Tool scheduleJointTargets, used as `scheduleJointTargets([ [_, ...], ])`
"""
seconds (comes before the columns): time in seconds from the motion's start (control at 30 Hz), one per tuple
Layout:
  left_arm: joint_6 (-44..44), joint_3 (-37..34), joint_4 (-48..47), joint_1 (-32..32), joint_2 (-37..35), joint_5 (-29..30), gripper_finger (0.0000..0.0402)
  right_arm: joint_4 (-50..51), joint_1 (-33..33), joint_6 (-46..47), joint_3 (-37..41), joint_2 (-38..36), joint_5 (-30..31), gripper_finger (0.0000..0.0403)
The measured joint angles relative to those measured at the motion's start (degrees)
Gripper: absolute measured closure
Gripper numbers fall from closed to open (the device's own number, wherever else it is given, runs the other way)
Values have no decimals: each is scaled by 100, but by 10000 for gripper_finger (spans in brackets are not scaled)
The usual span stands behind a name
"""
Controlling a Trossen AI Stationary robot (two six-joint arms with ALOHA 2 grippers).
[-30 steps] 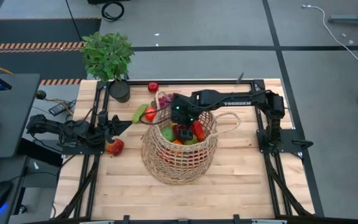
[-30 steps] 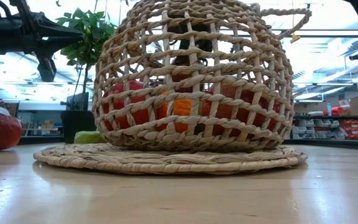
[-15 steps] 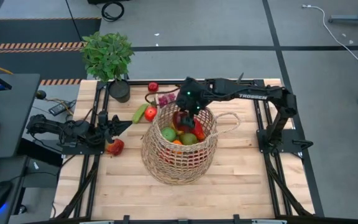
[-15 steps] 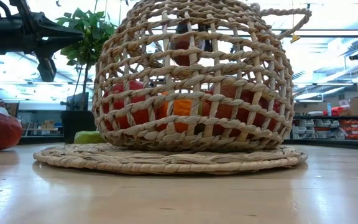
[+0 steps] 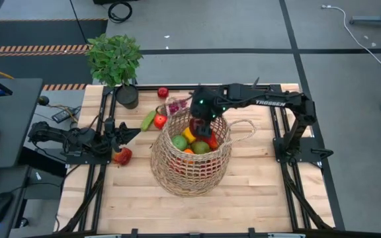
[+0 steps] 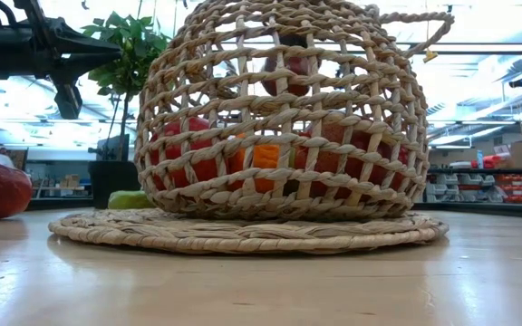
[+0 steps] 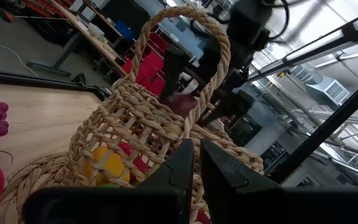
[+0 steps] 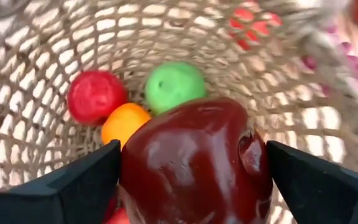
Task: Build produce basket
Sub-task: Put the red apple into the brown basket
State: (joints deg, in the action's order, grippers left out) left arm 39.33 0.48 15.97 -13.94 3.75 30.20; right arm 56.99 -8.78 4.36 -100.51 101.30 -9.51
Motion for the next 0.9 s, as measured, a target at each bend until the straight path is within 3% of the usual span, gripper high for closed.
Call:
scheduleJointTargets([
  [0.13,0,1,0,-1,-2,0,365,-142,77,166,7,15,265,3],
  [0.37,74,1,8,1,0,-2,367,-409,104,280,7,15,-27,4],
  [0.5,1784,-1,532,21,0,370,363,-424,95,605,7,15,-166,4],
  [0.57,2114,15,882,67,-2,520,363,-424,113,695,7,15,-240,4],
  [0.67,1487,353,812,32,91,-13,363,-433,178,728,7,15,-267,4],
  [0.9,81,2174,-279,-84,1383,-58,363,-429,140,614,7,15,-204,4],
])
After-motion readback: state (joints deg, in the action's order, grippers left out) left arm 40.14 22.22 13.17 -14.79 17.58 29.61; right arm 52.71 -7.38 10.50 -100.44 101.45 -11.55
